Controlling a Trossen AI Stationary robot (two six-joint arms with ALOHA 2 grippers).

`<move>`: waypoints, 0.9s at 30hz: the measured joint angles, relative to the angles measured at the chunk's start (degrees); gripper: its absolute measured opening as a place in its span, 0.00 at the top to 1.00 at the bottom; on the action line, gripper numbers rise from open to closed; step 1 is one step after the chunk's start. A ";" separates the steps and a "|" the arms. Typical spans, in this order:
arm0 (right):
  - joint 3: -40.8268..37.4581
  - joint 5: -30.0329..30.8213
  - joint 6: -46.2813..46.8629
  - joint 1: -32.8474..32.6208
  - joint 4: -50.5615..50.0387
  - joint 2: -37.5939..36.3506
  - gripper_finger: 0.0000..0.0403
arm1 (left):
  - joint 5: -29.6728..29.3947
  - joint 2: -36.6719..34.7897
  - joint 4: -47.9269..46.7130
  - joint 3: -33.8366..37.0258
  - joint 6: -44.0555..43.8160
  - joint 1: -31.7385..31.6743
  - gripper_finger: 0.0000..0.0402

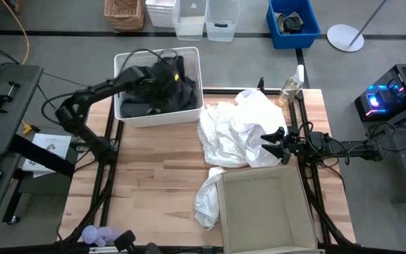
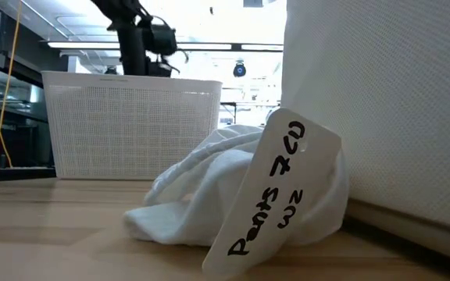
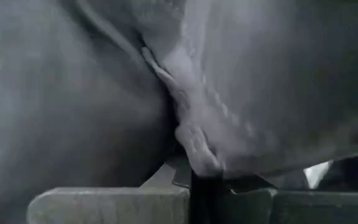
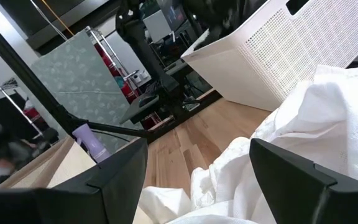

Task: Sort clothes
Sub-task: Put the black pants into the top white laundry organizer

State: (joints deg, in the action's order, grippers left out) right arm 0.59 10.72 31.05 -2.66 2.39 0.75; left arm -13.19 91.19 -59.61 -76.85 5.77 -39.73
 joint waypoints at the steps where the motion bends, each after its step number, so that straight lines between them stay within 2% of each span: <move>1: 0.01 0.00 0.00 0.00 0.00 0.00 0.31 | 0.11 0.55 -1.34 0.72 0.35 0.11 0.99; 11: -0.01 0.00 0.00 0.00 0.00 0.00 0.31 | 6.01 -0.85 -14.48 5.66 4.52 0.83 0.99; 17: 0.00 0.00 0.00 0.00 0.00 0.00 0.31 | 9.02 -1.63 -14.98 5.71 2.31 1.97 0.99; 19: 0.00 0.00 0.00 -0.01 0.00 -0.01 0.31 | 7.82 -1.58 -14.82 5.71 2.35 2.68 0.98; 22: -0.01 0.00 0.00 -0.02 0.00 0.00 0.31 | 5.17 -1.58 -14.62 5.29 2.37 3.06 0.94; 27: 0.00 0.00 0.00 0.00 0.00 0.00 0.31 | 4.54 -1.58 -16.40 0.71 3.06 3.00 0.79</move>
State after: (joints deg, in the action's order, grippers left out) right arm 0.59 10.72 31.05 -2.66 2.39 0.75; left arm -8.65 89.60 -76.01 -76.14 8.83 -36.73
